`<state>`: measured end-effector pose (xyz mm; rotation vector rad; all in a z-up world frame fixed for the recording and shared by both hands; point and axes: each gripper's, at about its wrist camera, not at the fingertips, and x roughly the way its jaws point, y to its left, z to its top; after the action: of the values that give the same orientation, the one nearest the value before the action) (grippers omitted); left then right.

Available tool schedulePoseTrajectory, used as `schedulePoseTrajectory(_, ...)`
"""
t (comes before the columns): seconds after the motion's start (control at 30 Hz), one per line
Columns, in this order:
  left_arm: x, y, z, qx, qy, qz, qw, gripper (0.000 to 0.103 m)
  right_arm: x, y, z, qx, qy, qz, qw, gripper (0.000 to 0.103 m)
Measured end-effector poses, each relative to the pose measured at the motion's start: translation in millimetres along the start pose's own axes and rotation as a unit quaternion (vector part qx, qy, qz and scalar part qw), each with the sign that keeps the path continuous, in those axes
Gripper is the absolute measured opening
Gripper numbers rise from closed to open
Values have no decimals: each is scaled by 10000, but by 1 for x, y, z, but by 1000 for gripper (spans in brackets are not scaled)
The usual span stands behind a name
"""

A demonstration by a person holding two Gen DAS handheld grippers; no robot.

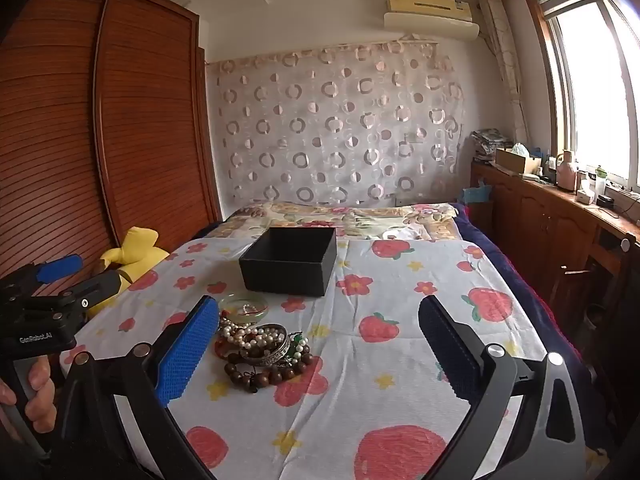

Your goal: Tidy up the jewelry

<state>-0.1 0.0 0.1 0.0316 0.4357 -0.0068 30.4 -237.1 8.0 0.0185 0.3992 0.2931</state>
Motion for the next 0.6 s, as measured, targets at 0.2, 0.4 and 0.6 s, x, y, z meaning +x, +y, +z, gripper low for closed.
schedulePoseTrajectory(0.2,0,0,0,-6,-23,-1,10000,96,0,0,0,3,-2,3,10000,101)
schedulePoseTrajectory(0.4,0,0,0,-6,-29,-2,10000,96,-1,-1,0,19,-10,0,10000,101)
schedulePoseTrajectory(0.6,0,0,0,-5,-36,-1,10000,96,-1,-1,1,23,-14,3,10000,101)
